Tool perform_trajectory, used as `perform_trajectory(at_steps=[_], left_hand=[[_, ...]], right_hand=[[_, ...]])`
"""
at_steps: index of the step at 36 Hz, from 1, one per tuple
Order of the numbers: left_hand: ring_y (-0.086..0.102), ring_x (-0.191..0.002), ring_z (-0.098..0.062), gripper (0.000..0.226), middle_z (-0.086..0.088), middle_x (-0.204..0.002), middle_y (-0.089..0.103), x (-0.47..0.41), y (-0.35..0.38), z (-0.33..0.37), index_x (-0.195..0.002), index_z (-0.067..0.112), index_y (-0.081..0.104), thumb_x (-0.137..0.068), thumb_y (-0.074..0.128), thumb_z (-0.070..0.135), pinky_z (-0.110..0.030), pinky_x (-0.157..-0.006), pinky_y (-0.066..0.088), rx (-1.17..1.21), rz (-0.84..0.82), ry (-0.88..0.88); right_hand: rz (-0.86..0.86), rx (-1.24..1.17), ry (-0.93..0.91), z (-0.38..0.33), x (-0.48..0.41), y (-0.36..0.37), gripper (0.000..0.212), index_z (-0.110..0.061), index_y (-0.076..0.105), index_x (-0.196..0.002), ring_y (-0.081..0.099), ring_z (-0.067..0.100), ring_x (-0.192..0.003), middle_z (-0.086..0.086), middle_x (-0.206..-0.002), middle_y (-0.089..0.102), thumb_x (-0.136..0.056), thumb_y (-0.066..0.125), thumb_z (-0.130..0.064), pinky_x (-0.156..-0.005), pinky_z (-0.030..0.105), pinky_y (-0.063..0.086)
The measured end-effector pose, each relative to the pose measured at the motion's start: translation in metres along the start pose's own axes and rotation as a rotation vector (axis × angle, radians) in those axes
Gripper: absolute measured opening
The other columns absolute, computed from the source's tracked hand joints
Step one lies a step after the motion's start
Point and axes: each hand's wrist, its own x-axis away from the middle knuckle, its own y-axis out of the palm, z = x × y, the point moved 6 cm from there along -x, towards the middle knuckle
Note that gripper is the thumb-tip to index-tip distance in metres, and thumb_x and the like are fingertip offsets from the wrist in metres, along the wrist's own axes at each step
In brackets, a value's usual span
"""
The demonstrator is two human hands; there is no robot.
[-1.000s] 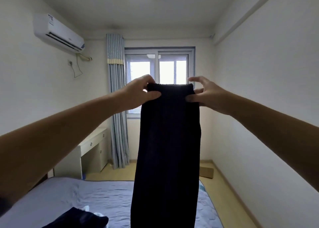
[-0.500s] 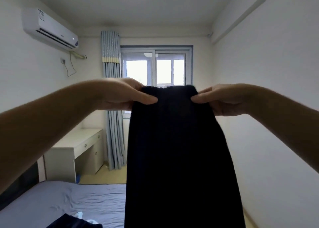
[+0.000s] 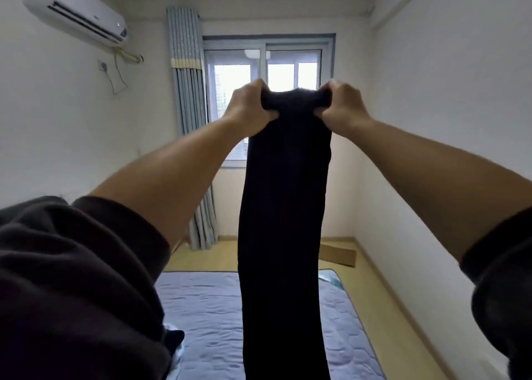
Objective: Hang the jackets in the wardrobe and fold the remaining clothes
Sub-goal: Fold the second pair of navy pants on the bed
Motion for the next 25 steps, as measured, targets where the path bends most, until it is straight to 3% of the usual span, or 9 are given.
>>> perform_trajectory(at_steps=[5, 8, 13, 15, 20, 23, 25], left_hand=[[0.051, -0.086, -0.016, 0.035, 0.000, -0.100, 0.051, 0.028, -0.002, -0.010, -0.112, 0.013, 0.051, -0.083, 0.070, 0.011, -0.013, -0.057, 0.035, -0.006, -0.032, -0.011], [0.050, -0.077, -0.008, 0.032, 0.003, -0.096, 0.051, 0.059, 0.017, -0.031, -0.105, 0.019, 0.049, -0.083, 0.070, 0.010, -0.013, -0.056, 0.036, 0.038, -0.095, -0.081], [0.056, -0.089, -0.019, 0.032, -0.003, -0.101, 0.058, 0.114, 0.059, -0.070, -0.104, 0.019, 0.050, -0.083, 0.071, 0.010, -0.026, -0.072, 0.046, 0.071, -0.264, -0.152], [0.057, -0.092, -0.021, 0.032, -0.005, -0.104, 0.059, 0.123, 0.065, -0.079, -0.108, 0.018, 0.051, -0.083, 0.070, 0.010, -0.024, -0.073, 0.045, 0.086, -0.296, -0.165], [0.055, -0.086, -0.015, 0.028, -0.001, -0.100, 0.056, 0.123, 0.056, -0.079, -0.109, 0.021, 0.050, -0.087, 0.064, 0.009, -0.019, -0.064, 0.043, 0.152, -0.259, -0.167], [0.055, -0.084, -0.011, 0.029, -0.001, -0.101, 0.058, 0.122, 0.053, -0.076, -0.114, 0.020, 0.052, -0.089, 0.059, 0.006, -0.021, -0.067, 0.047, 0.229, -0.243, -0.196], [0.059, -0.092, -0.018, 0.032, -0.005, -0.106, 0.059, 0.124, 0.054, -0.077, -0.115, 0.020, 0.052, -0.089, 0.056, 0.001, -0.031, -0.078, 0.052, 0.378, -0.258, -0.265]], right_hand=[[-0.031, -0.032, -0.042, -0.008, 0.030, 0.004, 0.032, -0.010, 0.054, -0.113, 0.050, 0.016, -0.091, 0.002, -0.100, 0.054, -0.084, 0.065, -0.001, -0.068, 0.016, 0.038], [-0.111, -0.050, -0.026, 0.002, 0.063, 0.024, 0.027, -0.014, 0.053, -0.104, 0.052, 0.017, -0.087, 0.003, -0.097, 0.055, -0.084, 0.067, -0.002, -0.061, 0.013, 0.035], [-0.274, -0.049, 0.037, 0.027, 0.118, 0.066, 0.029, -0.009, 0.056, -0.108, 0.055, 0.020, -0.091, 0.006, -0.102, 0.060, -0.083, 0.070, -0.006, -0.072, 0.022, 0.043], [-0.291, -0.050, 0.051, 0.030, 0.128, 0.071, 0.031, -0.007, 0.058, -0.110, 0.056, 0.021, -0.091, 0.008, -0.103, 0.060, -0.082, 0.070, -0.008, -0.073, 0.023, 0.044], [-0.279, -0.152, 0.092, 0.025, 0.133, 0.067, 0.030, -0.009, 0.058, -0.113, 0.056, 0.018, -0.088, 0.004, -0.098, 0.060, -0.085, 0.068, -0.012, -0.061, 0.014, 0.038], [-0.292, -0.269, 0.150, 0.026, 0.135, 0.065, 0.030, -0.009, 0.058, -0.114, 0.059, 0.020, -0.092, 0.004, -0.098, 0.061, -0.085, 0.067, -0.012, -0.067, 0.016, 0.044], [-0.315, -0.420, 0.206, 0.028, 0.136, 0.064, 0.028, -0.008, 0.060, -0.111, 0.062, 0.023, -0.097, 0.004, -0.098, 0.064, -0.084, 0.067, -0.009, -0.075, 0.021, 0.050]])
